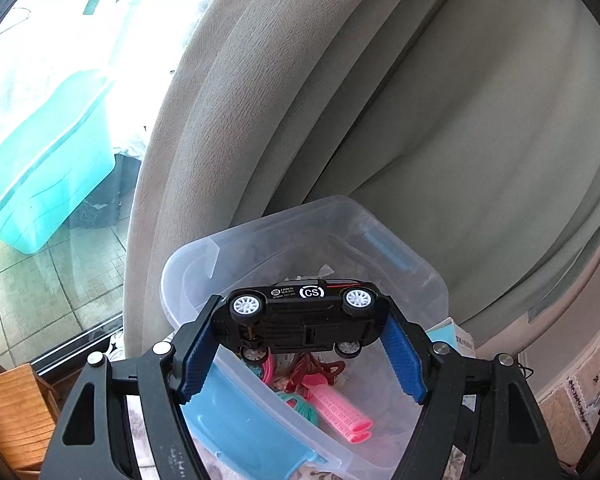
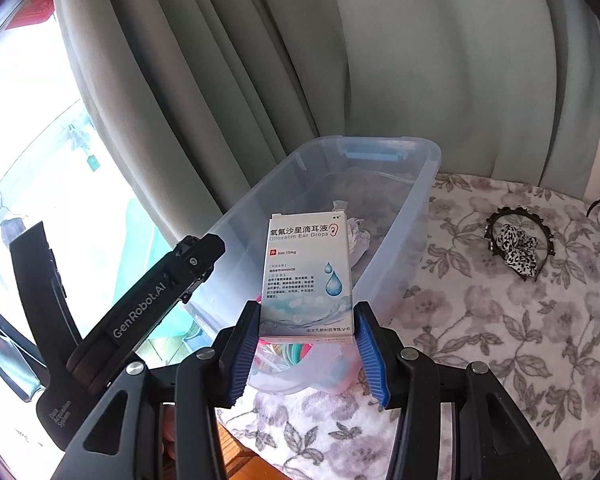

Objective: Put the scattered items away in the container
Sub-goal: 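Carry the toy car with the left tool while the right tool carries the ear-drops box over the box, then open the right tool to drop the ear-drops box while the left tool holds the car over the box, then release the toy car into the box with the left tool while the right tool withdraws, then move both open tools toward the black headband with leopard scrunchie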

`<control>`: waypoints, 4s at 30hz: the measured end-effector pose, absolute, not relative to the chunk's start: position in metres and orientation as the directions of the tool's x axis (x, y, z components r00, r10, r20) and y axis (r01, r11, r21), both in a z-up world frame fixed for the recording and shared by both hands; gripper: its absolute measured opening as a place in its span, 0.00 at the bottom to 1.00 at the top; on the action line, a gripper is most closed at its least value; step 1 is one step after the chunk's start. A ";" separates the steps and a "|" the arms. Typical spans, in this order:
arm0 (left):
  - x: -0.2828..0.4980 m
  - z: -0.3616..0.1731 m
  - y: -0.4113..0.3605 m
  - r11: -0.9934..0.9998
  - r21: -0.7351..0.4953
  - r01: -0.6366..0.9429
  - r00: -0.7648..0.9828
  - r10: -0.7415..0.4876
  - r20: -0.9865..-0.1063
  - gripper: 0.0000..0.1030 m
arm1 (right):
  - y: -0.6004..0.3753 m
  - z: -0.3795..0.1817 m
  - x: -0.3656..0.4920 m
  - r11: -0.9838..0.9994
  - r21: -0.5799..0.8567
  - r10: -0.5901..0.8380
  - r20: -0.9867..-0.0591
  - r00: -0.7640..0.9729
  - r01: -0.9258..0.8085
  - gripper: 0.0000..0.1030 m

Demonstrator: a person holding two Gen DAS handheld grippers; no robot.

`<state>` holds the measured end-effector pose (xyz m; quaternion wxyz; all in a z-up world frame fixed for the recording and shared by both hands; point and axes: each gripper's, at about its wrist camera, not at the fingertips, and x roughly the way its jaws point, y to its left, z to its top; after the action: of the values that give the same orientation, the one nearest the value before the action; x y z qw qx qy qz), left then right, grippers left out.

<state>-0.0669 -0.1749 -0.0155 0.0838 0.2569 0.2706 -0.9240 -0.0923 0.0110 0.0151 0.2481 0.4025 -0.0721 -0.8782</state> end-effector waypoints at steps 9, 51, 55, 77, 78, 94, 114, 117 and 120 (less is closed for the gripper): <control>-0.075 -0.023 -0.169 -0.868 -0.418 0.269 -0.859 -0.020 -0.511 0.74 | -0.002 0.006 -0.107 -0.859 0.316 -0.501 -0.680 -0.535 0.404 0.50; -0.044 0.052 -0.075 -0.954 -0.277 0.112 -0.857 0.049 -0.514 0.75 | 0.148 0.051 -0.058 -0.839 0.487 -0.495 -0.502 -0.709 0.242 0.57; -0.040 0.056 -0.042 -0.972 -0.232 0.044 -0.849 0.086 -0.522 0.75 | 0.183 0.052 -0.047 -0.838 0.511 -0.462 -0.477 -0.748 0.192 0.57; -0.104 -0.048 0.043 -0.994 -0.096 -0.043 -0.696 0.099 -0.711 0.75 | 0.270 -0.061 -0.085 -0.812 0.580 -0.386 -0.611 -0.691 -0.060 0.57; -0.108 -0.054 0.045 -0.995 -0.093 -0.045 -0.690 0.098 -0.717 0.75 | 0.270 -0.066 -0.089 -0.814 0.577 -0.388 -0.618 -0.684 -0.060 0.57; -0.159 -0.129 0.038 -0.995 -0.090 -0.036 -0.597 0.094 -0.797 0.75 | 0.246 -0.112 -0.164 -0.865 0.501 -0.380 -0.697 -0.609 -0.034 0.57; -0.190 -0.155 0.043 -0.997 -0.056 -0.058 -0.591 0.080 -0.803 0.75 | 0.191 -0.131 -0.267 -0.937 0.334 -0.332 -0.746 -0.577 0.107 0.57; -0.193 -0.157 0.044 -0.996 -0.057 -0.062 -0.587 0.083 -0.805 0.75 | 0.186 -0.138 -0.276 -0.945 0.312 -0.308 -0.761 -0.571 0.095 0.50; -0.194 -0.158 0.044 -0.997 -0.057 -0.059 -0.584 0.080 -0.808 0.75 | 0.191 -0.141 -0.273 -0.945 0.321 -0.299 -0.759 -0.579 0.066 0.24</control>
<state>-0.1943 0.0445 -0.1578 -0.0391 0.4543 0.0119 -0.8899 -0.2728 0.1912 -0.1408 0.1038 0.4470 -0.1300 -0.8789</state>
